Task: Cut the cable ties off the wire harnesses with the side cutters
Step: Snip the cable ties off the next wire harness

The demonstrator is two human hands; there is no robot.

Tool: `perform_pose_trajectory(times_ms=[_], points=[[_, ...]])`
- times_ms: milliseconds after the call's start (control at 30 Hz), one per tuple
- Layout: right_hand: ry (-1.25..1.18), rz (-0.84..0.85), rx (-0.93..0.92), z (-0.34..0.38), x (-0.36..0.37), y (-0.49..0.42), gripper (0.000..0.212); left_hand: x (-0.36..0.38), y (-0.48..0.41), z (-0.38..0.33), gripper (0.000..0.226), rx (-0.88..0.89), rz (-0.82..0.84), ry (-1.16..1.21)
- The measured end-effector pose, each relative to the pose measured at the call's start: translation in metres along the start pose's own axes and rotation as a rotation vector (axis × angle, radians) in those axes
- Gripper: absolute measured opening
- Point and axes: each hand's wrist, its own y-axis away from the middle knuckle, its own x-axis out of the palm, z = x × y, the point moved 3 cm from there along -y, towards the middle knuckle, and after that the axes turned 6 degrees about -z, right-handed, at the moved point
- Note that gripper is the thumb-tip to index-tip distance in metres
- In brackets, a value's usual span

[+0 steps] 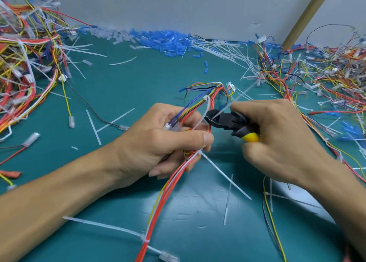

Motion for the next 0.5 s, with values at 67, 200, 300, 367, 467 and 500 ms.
perform_pose_trajectory(times_ms=[67, 200, 300, 367, 467, 500], points=[[-0.025, 0.009, -0.012, 0.0018, 0.0022, 0.0004, 0.017, -0.0003, -0.0001, -0.0007, 0.020, 0.002, -0.010, -0.013], [-0.005, 0.013, 0.002, -0.0020, 0.0037, 0.0005, 0.019, 0.0013, 0.0001, -0.0012, 0.019, 0.008, -0.009, -0.062], [0.018, 0.010, 0.014, -0.0033, 0.0018, -0.0009, 0.024, 0.0017, -0.0003, -0.0012, 0.019, 0.004, -0.004, -0.063], [-0.001, 0.009, 0.014, -0.0017, 0.0031, -0.0010, 0.025, 0.0009, -0.0003, -0.0009, 0.019, 0.001, -0.010, -0.043], [-0.010, 0.027, -0.002, -0.0018, 0.0059, -0.0001, 0.021, 0.0000, -0.0006, 0.0007, 0.022, -0.001, -0.014, -0.024], [0.000, 0.021, 0.004, -0.0034, 0.0057, 0.0000, 0.021, 0.0002, -0.0006, 0.0008, 0.022, 0.000, -0.009, -0.026]])
